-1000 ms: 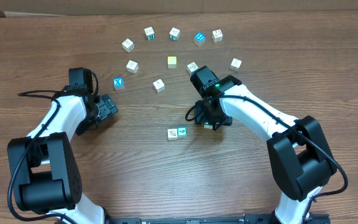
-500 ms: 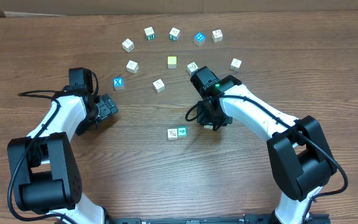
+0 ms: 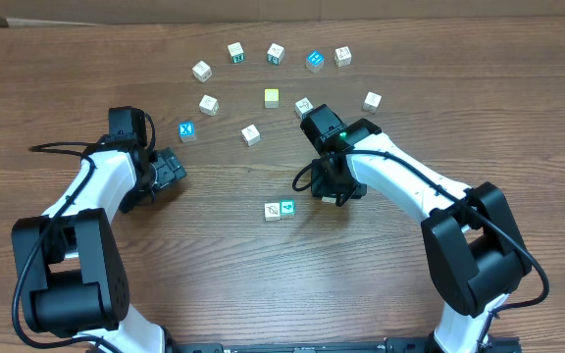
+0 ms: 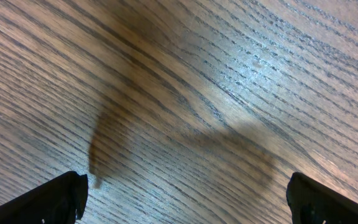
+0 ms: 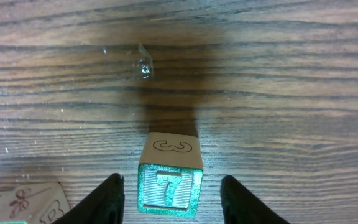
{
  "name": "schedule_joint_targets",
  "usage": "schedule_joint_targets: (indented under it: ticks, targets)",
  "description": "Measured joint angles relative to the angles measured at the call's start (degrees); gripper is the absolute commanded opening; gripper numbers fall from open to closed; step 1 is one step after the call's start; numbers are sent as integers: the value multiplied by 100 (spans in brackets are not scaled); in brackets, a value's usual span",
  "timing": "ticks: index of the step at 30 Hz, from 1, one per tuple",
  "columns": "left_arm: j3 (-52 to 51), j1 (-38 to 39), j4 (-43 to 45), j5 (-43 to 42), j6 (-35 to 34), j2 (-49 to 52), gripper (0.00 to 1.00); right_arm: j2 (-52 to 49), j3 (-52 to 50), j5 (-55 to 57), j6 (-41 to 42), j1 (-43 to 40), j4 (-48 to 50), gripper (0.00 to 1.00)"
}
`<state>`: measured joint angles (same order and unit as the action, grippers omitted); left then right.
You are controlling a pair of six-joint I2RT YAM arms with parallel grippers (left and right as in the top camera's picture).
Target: Form a horizontal line
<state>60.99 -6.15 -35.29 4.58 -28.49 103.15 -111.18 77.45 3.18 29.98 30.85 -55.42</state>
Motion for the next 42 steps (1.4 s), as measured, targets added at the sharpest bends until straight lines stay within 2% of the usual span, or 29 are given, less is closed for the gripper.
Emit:
schedule_joint_targets:
  ticks: [5, 14, 16, 21, 42]
  targets:
    - [0, 0, 0, 0, 0, 0, 100, -57, 0, 0, -2, 0, 9, 39]
    - [0, 0, 0, 0, 0, 0, 100, -96, 0, -22, 2, 0, -13, 36]
    - [0, 0, 0, 0, 0, 0, 100, -96, 0, -42, 2, 0, -42, 31]
    - [0, 0, 0, 0, 0, 0, 100, -96, 0, -98, 4, 0, -85, 28]
    - [0, 0, 0, 0, 0, 0, 100, -96, 0, -131, 0, 0, -96, 28]
